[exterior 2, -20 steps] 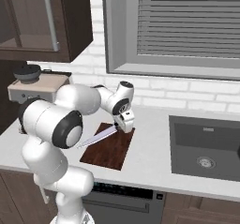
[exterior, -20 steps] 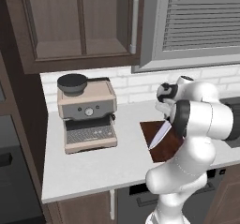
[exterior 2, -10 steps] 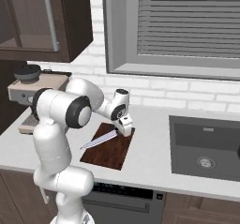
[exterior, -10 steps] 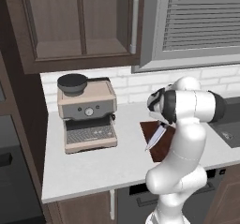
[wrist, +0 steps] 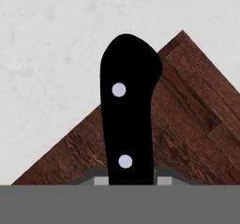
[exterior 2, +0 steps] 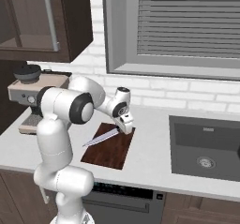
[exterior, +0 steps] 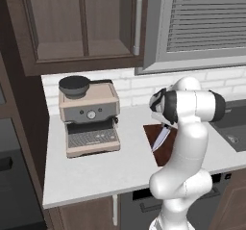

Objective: Pick up the knife from the drawer and place it on the cutting board. Then place the meat from the plate to the cutting board.

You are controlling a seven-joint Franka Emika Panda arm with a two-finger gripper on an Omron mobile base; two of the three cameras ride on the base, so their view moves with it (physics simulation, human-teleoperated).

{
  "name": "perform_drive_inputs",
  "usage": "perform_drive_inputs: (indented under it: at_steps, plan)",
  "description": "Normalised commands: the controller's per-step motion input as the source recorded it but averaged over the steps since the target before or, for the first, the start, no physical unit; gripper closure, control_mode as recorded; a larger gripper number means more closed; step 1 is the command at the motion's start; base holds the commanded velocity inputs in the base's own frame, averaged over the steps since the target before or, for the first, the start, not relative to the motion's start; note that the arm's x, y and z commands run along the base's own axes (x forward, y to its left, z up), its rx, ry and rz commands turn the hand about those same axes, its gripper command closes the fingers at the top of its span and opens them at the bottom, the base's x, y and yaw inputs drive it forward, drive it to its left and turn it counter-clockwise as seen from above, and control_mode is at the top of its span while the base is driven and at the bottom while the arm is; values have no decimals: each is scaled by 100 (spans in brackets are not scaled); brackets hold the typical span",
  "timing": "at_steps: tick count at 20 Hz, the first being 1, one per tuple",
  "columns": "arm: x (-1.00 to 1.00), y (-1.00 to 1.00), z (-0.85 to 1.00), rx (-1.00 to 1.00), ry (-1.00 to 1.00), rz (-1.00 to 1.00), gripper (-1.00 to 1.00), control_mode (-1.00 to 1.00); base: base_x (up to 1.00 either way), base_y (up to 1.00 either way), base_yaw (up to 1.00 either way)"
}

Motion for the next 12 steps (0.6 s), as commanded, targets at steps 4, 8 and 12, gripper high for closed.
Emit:
perform_drive_inputs:
  at_steps: [4,8,12]
  plan:
    - [-44,-1,-3,0,-13,9,-100,-100,0,0,0]
    - [-57,-13,0,0,-14,10,-100,-100,0,0,0]
    - [-18,-5,0,0,-6,5,-100,-100,0,0,0]
